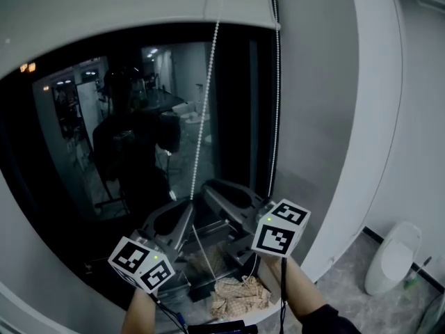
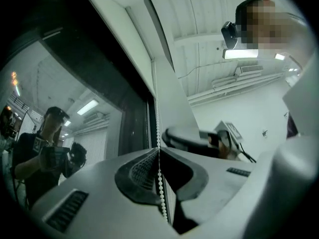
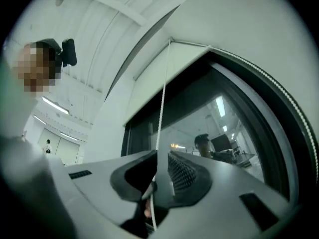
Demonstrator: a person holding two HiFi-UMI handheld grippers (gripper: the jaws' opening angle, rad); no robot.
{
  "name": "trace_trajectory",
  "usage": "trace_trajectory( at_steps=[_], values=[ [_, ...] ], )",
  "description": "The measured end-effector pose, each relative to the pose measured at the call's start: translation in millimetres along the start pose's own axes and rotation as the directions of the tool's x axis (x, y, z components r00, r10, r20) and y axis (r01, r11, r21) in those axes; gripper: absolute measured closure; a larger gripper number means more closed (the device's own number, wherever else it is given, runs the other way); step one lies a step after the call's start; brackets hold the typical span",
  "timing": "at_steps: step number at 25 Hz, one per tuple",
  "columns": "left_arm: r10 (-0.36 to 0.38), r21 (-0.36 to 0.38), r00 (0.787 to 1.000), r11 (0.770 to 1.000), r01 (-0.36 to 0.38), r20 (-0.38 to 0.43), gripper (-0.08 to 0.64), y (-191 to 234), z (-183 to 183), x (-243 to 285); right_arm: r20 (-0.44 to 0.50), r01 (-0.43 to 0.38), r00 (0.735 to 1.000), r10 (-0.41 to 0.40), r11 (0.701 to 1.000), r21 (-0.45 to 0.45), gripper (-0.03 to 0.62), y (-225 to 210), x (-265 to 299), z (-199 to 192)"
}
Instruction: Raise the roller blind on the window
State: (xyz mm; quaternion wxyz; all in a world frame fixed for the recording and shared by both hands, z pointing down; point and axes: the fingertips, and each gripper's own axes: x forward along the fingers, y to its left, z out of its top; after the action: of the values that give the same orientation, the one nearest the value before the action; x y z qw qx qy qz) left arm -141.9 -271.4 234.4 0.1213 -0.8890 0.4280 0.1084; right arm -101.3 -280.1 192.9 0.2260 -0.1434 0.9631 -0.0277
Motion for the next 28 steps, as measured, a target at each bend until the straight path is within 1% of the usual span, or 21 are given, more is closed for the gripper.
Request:
trace_trajectory(
  at_steps=[3,5,8,10,12,13,15,18,21,23,25,28],
  values=[
    [0.005,-0.025,0.999,1.0,-0.006,-0.042,0.541,3,-34,-11,0.061,-0.018,0.998,0.019,1.0,-0.024,0.523,5,10,31],
    [-0.004,-0.035,0.997,0.999,0.001,-0.078,0.541,-1,-46,-10,0.078,-0.008,0.997,0.012,0.999,-0.05,0.522,6,17,52],
    [-0.017,-0.039,0.992,0.999,0.012,-0.126,0.541,-11,-61,-8,0.087,0.005,0.996,0.0,0.999,-0.048,0.522,3,24,72],
    [-0.021,-0.048,0.99,0.999,0.015,-0.14,0.541,-12,-70,-11,0.069,0.014,0.998,-0.011,0.998,-0.054,0.523,0,28,70],
    [-0.023,-0.077,0.991,0.997,0.013,-0.135,0.541,-11,-73,-14,0.049,0.05,0.998,-0.046,0.996,-0.08,0.525,-6,29,64],
    [-0.024,-0.088,0.991,0.996,0.013,-0.13,0.541,-11,-72,-14,0.046,0.061,0.997,-0.057,0.994,-0.087,0.567,-9,29,63],
    [-0.03,-0.092,0.992,0.996,0.019,-0.124,0.541,-11,-70,-16,0.051,0.058,0.997,-0.053,0.994,-0.096,0.578,-9,28,62],
    [-0.039,-0.104,0.995,0.994,0.029,-0.093,0.54,-10,-60,-26,0.052,0.06,0.997,-0.052,0.984,-0.169,0.58,2,27,60],
    [0.001,-0.163,1.0,0.987,-0.002,-0.007,0.54,12,-33,-34,-0.011,0.036,0.999,-0.039,0.977,-0.208,0.58,10,32,41],
    [0.021,-0.196,0.998,0.98,-0.01,0.053,0.54,24,-13,-37,-0.078,0.012,0.996,-0.029,0.976,-0.215,0.58,13,34,11],
    [0.03,-0.189,0.996,0.982,-0.014,0.082,0.54,30,1,-38,-0.154,-0.011,0.988,-0.024,0.975,-0.221,0.581,17,35,-29],
    [0.044,-0.16,0.995,0.987,-0.029,0.093,0.54,32,12,-37,-0.249,-0.04,0.968,-0.013,0.978,-0.207,0.581,27,32,-83]
  ],
)
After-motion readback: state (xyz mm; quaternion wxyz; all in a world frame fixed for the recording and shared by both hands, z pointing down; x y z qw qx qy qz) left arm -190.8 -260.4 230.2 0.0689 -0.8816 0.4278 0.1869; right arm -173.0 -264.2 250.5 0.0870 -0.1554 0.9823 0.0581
